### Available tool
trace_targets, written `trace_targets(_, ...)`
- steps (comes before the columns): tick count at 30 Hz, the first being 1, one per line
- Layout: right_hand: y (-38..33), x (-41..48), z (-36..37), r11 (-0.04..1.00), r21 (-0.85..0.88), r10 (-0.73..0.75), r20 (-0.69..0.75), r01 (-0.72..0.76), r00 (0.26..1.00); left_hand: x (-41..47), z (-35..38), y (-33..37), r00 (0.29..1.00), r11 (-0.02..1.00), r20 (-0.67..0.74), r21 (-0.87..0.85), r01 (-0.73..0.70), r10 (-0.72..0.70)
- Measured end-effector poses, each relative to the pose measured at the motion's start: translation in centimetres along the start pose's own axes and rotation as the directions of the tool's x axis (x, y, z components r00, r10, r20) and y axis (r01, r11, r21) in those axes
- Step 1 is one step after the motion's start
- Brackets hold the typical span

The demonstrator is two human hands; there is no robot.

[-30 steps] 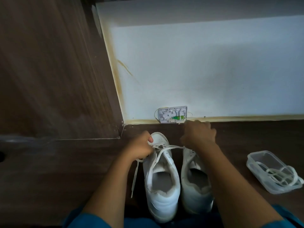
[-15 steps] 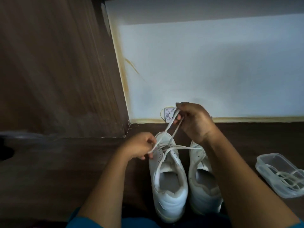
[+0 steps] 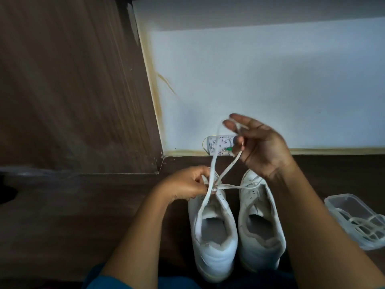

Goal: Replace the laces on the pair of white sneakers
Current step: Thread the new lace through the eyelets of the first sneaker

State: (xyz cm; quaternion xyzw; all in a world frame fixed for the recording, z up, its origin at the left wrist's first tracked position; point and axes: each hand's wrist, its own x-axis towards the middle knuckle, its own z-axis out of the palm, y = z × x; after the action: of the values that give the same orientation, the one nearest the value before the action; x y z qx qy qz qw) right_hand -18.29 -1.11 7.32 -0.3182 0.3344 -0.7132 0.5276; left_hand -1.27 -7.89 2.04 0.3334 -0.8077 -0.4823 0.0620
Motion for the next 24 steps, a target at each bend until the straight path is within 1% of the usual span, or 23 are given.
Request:
trace_targets(2, -1.6, -0.1, -0.5, 0.988, 0.089, -0.118, -0.058, 0.123, 0.991, -0.3, -0.1, -0.1, 0.992, 0.986, 0.057, 0.134, 0.103, -0.112)
trace_targets(3, -2.3, -0.1, -0.9, 0.979, 0.102, -0.169, -0.094, 0.178, 0.981, -0.4, 0.0, -0.2, 0.984, 0.977, 0.079, 0.154, 0.147, -0.161)
trace_targets(4, -2.9, -0.1, -1.2, 0.970, 0.104, -0.205, -0.133, 0.219, 0.970, -0.5, 0.1, -0.2, 0.981, 0.976, 0.081, 0.145, 0.164, -0.177)
trace_targets(5, -3.3, -0.1, -1.6, 0.967, 0.078, -0.227, -0.177, 0.244, 0.958, -0.4, 0.1, -0.1, 0.987, 0.983, 0.056, 0.110, 0.145, -0.152)
trace_targets(6, -3.6, -0.2, -1.8, 0.970, -0.012, -0.241, -0.207, 0.244, 0.948, -0.4, 0.1, 0.1, 0.994, 0.993, -0.001, 0.051, 0.110, -0.110)
trace_targets(7, -3.7, -0.4, -1.9, 0.962, -0.182, -0.240, -0.205, 0.203, 0.949, -0.3, 0.1, 0.2, 0.994, 0.998, -0.097, -0.025, 0.054, -0.056)
trace_targets(8, -3.6, -0.5, -1.9, 0.909, -0.399, -0.200, -0.156, 0.123, 0.967, -0.2, -0.1, 0.4, 0.977, 0.994, -0.213, -0.108, -0.024, 0.000)
trace_targets(9, -3.1, -0.7, -1.7, 0.800, -0.599, -0.108, -0.067, 0.046, 0.992, 0.0, -0.2, 0.6, 0.952, 0.976, -0.300, -0.181, -0.120, 0.062)
trace_targets(10, -2.4, -0.9, -1.1, 0.690, -0.723, 0.028, 0.024, -0.002, 0.999, 0.1, -0.2, 0.9, 0.935, 0.947, -0.331, -0.235, -0.217, 0.132)
trace_targets(11, -1.6, -1.0, -0.5, 0.635, -0.772, 0.156, 0.093, -0.028, 0.983, 0.2, -0.1, 1.0, 0.930, 0.913, -0.310, -0.285, -0.291, 0.200)
trace_targets(12, -0.9, -1.0, 0.1, 0.638, -0.769, 0.239, 0.138, -0.048, 0.961, 0.3, 0.3, 1.2, 0.931, 0.891, -0.267, -0.313, -0.329, 0.250)
trace_targets(13, -0.3, -0.9, 0.5, 0.648, -0.760, 0.266, 0.159, -0.054, 0.951, 0.4, 0.6, 1.3, 0.935, 0.891, -0.228, -0.308, -0.334, 0.272)
trace_targets(14, 0.1, -0.8, 0.8, 0.633, -0.772, 0.257, 0.155, -0.046, 0.954, 0.3, 0.9, 1.5, 0.942, 0.907, -0.210, -0.280, -0.315, 0.262)
trace_targets(15, 0.2, -0.7, 0.8, 0.609, -0.792, 0.228, 0.126, -0.040, 0.966, 0.3, 1.1, 1.4, 0.945, 0.922, -0.225, -0.253, -0.292, 0.237)
trace_targets(17, 0.0, -0.5, 0.5, 0.561, -0.826, 0.143, 0.032, -0.054, 0.989, 0.4, 0.8, 1.0, 0.930, 0.913, -0.317, -0.292, -0.283, 0.187)
trace_targets(18, 0.0, -0.2, -0.1, 0.492, -0.868, 0.101, -0.020, -0.067, 0.995, 0.6, 0.4, 0.7, 0.922, 0.890, -0.355, -0.355, -0.284, 0.153)
trace_targets(19, 0.0, 0.0, -0.7, 0.322, -0.944, 0.049, -0.061, -0.074, 0.997, 0.6, -0.1, 0.4, 0.919, 0.860, -0.375, -0.423, -0.286, 0.121)
trace_targets(20, 0.3, 0.4, -1.4, 0.071, -0.993, -0.003, -0.096, -0.096, 0.995, 0.7, -0.6, 0.1, 0.916, 0.840, -0.389, -0.460, -0.289, 0.102)
trace_targets(21, 0.7, 0.7, -1.9, -0.165, -0.978, -0.037, -0.126, -0.131, 0.991, 0.7, -0.9, -0.2, 0.911, 0.845, -0.401, -0.451, -0.287, 0.096)
trace_targets(22, 1.0, 0.7, -2.0, -0.313, -0.938, -0.038, -0.145, -0.150, 0.989, 0.6, -1.0, -0.4, 0.908, 0.871, -0.408, -0.406, -0.275, 0.097)
trace_targets(23, 1.5, 0.7, -1.7, -0.360, -0.923, -0.009, -0.140, -0.134, 0.990, 0.7, -0.9, -0.6, 0.911, 0.909, -0.400, -0.334, -0.250, 0.103)
trace_targets(24, 1.9, 0.7, -1.4, -0.321, -0.944, 0.048, -0.095, -0.074, 0.994, 0.6, -0.6, -0.5, 0.920, 0.941, -0.374, -0.256, -0.220, 0.114)
